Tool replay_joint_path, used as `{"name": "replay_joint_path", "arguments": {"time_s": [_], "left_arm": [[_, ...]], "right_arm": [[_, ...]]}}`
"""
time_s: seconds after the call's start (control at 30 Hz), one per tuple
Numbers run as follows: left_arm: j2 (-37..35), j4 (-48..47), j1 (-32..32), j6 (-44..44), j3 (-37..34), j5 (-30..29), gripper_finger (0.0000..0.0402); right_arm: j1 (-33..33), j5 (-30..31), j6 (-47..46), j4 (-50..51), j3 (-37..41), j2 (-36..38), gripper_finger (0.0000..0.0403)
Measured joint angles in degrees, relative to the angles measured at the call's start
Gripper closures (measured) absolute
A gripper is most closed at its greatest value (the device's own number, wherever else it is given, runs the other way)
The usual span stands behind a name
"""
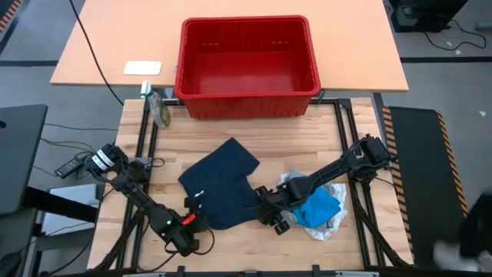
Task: Fold laundry
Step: Fold the blue shorts on the table
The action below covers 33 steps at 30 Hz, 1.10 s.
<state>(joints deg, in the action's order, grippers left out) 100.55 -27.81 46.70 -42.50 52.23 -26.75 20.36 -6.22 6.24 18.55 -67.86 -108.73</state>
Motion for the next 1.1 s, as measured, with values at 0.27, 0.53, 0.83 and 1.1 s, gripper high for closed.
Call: {"name": "replay_joint_path", "arguments": {"time_s": [0.27, 0.53, 0.83, 1.1], "left_arm": [[0.02, -0.14, 0.76, -4.79, 0.0, 0.4, 0.0384], [0.09, 0.15, 0.67, -6.26, -0.07, 0.4, 0.0379], [-1.16, -0.5, 1.18, -6.59, 0.71, 1.68, 0.0394], [-7.17, -5.35, 3.81, -11.46, 6.19, 0.35, 0.0395]], "right_arm": [[0.36, -0.17, -0.63, -1.12, 5.71, 0.0, 0.0241], [0.47, 5.32, -1.56, -6.2, 7.54, -0.59, 0.0291], [0.17, 2.49, -9.69, -3.22, 4.22, -0.73, 0.0391], [-0.79, 7.13, -18.51, 10.83, -8.38, 5.69, 0.0398]]}}
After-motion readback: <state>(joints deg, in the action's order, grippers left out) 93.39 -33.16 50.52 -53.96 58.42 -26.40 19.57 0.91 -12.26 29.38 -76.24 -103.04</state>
